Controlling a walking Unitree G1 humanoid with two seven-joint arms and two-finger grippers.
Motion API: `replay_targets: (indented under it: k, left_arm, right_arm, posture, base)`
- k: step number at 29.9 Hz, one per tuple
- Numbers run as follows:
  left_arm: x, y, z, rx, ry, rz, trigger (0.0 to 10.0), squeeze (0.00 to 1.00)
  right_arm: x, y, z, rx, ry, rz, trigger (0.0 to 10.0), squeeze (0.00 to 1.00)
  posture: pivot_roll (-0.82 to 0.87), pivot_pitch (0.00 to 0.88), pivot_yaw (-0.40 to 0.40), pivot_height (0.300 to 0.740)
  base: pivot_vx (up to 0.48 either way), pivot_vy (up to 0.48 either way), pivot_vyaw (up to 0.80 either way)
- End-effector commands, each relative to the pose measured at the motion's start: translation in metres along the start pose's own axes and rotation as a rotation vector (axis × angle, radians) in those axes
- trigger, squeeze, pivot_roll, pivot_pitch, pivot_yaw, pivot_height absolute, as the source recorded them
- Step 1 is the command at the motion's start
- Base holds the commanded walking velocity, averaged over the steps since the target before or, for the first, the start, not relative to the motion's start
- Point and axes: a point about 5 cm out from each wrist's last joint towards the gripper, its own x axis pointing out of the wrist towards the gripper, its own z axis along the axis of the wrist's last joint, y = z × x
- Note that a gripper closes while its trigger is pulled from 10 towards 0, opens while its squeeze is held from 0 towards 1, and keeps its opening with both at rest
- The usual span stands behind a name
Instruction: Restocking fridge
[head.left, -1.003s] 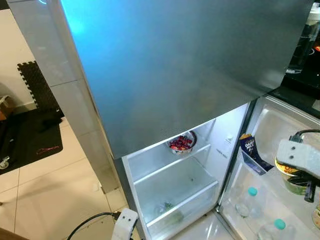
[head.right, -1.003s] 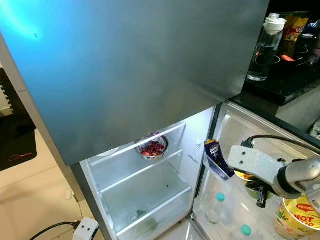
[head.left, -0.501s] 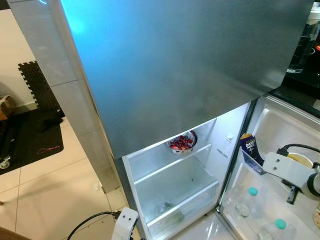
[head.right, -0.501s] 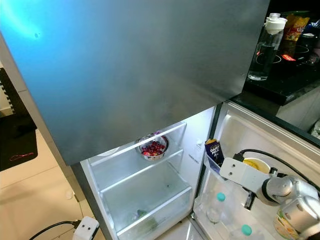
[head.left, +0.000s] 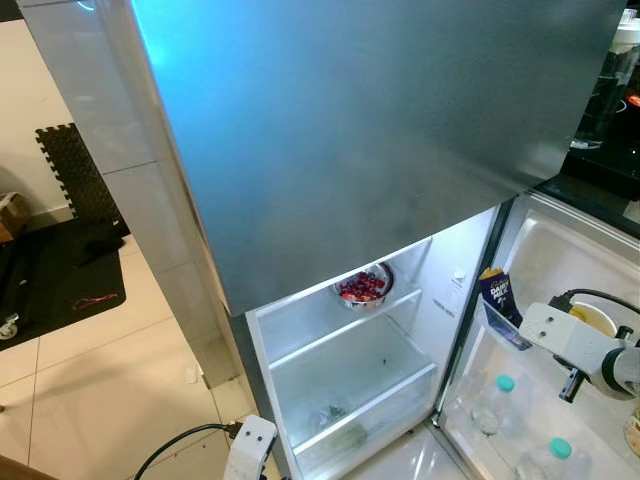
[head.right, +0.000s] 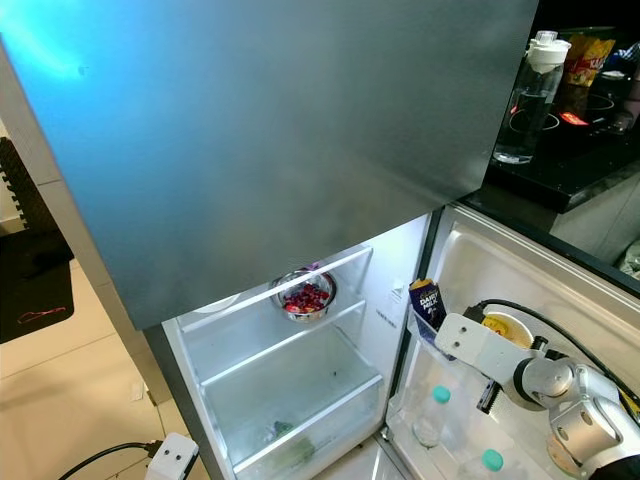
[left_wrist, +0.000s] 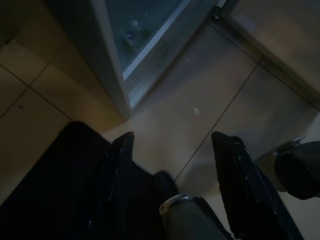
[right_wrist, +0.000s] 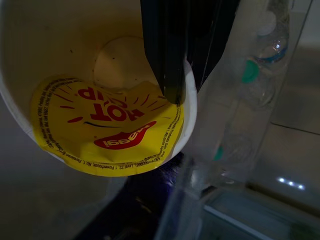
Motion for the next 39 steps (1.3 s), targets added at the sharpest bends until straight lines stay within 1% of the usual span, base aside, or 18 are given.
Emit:
replay_targets:
  k: [1,2,4,5,7,8,13,20,21,25,26,27,29,31,33,35,39]
  left_arm:
    - [-0.003,0.001,-0.006,0.010,0.025,0.005,10.0,0.00]
    - [-0.002,0.001,-0.006,0.010,0.025,0.004,10.0,0.00]
    - [-0.002,0.002,-0.006,0.010,0.025,0.005,10.0,0.00]
    - [-0.002,0.002,-0.005,0.011,0.024,0.004,10.0,0.00]
    - [-0.002,0.001,-0.005,0.011,0.023,0.003,10.0,0.00]
    - [-0.002,0.002,-0.005,0.011,0.023,0.003,10.0,0.00]
    - [-0.002,0.002,-0.004,0.010,0.022,0.004,10.0,0.00]
    - [-0.002,0.003,-0.004,0.010,0.023,0.006,10.0,0.00]
    - [-0.002,0.003,-0.004,0.011,0.022,0.006,10.0,0.00]
    - [-0.003,0.004,-0.004,0.012,0.022,0.006,10.0,0.00]
    - [-0.003,0.004,-0.004,0.012,0.022,0.006,10.0,0.00]
    - [-0.003,0.005,-0.003,0.013,0.021,0.006,10.0,0.00]
    - [-0.003,0.005,-0.003,0.014,0.020,0.006,10.0,0.00]
    - [-0.003,0.006,-0.002,0.015,0.020,0.005,10.0,0.00]
    - [-0.003,0.006,-0.002,0.016,0.020,0.005,10.0,0.00]
    - [-0.003,0.006,-0.002,0.016,0.019,0.003,10.0,0.00]
    - [-0.002,0.005,-0.001,0.017,0.019,-0.002,10.0,0.00]
  right_arm:
    - [0.005,0.010,-0.011,0.034,0.040,0.038,10.0,0.00]
    - [0.005,0.008,-0.012,0.049,0.039,0.029,10.0,0.13]
    - [0.005,0.007,-0.012,0.055,0.039,0.026,10.0,0.13]
    - [0.005,0.006,-0.011,0.060,0.038,0.022,10.0,0.74]
    - [0.005,0.005,-0.011,0.063,0.037,0.018,10.0,0.74]
    - [0.005,0.005,-0.012,0.068,0.036,0.015,10.0,1.00]
    - [0.005,0.002,-0.011,0.073,0.034,0.002,10.0,1.00]
    - [0.001,-0.007,-0.006,0.068,0.017,-0.026,10.0,1.00]
    - [-0.001,-0.012,-0.004,0.058,0.008,-0.044,10.0,1.00]
    - [-0.005,-0.018,0.001,0.031,-0.004,-0.058,10.0,1.00]
    - [-0.009,-0.022,0.005,0.027,-0.013,-0.064,10.0,0.73]
    - [-0.012,-0.025,0.010,0.025,-0.028,-0.057,10.0,0.00]
    - [-0.019,-0.030,0.016,0.026,-0.054,-0.040,10.0,0.00]
    - [-0.031,-0.036,0.029,0.024,-0.105,-0.002,10.0,0.00]
    - [-0.034,-0.038,0.031,0.018,-0.111,0.004,10.0,0.00]
    - [-0.040,-0.041,0.033,-0.023,-0.107,0.012,10.0,0.00]
    - [-0.051,-0.049,0.037,-0.058,-0.106,0.014,10.0,0.00]
  posture:
    - [-0.18,0.138,0.052,0.740]
    - [-0.18,0.137,0.054,0.740]
    - [-0.18,0.137,0.054,0.740]
    - [-0.18,0.137,0.054,0.740]
    - [-0.18,0.137,0.055,0.740]
    - [-0.18,0.137,0.056,0.740]
    - [-0.18,0.137,0.057,0.740]
    - [-0.18,0.138,0.057,0.740]
    - [-0.18,0.138,0.057,0.740]
    - [-0.18,0.138,0.058,0.740]
    - [-0.17,0.139,0.061,0.740]
    - [-0.17,0.138,0.061,0.740]
    - [-0.17,0.138,0.061,0.740]
    - [-0.17,0.136,0.062,0.740]
    - [-0.17,0.136,0.062,0.740]
    - [-0.18,0.133,0.063,0.740]
    - [-0.18,0.127,0.065,0.740]
  base:
    - [0.000,0.000,0.00]
    - [0.000,0.000,0.00]
    - [0.000,0.000,0.00]
    - [0.000,0.000,0.00]
    - [0.000,0.000,0.00]
    - [0.000,0.000,0.00]
    - [0.000,0.000,0.00]
    - [0.000,0.000,0.00]
    - [0.000,0.000,0.00]
    - [0.000,0.000,0.00]
    - [0.000,0.000,0.00]
    - [0.000,0.000,0.00]
    - [0.000,0.000,0.00]
    - [0.000,0.000,0.00]
    - [0.000,0.000,0.00]
    - [0.000,0.000,0.00]
    - [0.000,0.000,0.00]
